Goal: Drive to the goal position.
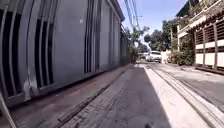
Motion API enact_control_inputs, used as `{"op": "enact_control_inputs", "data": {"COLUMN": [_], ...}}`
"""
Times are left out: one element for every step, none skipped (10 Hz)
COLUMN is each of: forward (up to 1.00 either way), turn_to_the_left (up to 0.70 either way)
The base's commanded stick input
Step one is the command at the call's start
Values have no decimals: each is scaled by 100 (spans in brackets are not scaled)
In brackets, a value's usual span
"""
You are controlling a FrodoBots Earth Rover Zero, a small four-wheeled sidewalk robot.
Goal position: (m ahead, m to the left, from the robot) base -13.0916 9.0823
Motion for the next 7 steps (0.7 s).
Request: {"op": "enact_control_inputs", "data": {"forward": [0,0,0,0,0,0,0], "turn_to_the_left": [0,0,0,0,-9,-80,-85]}}
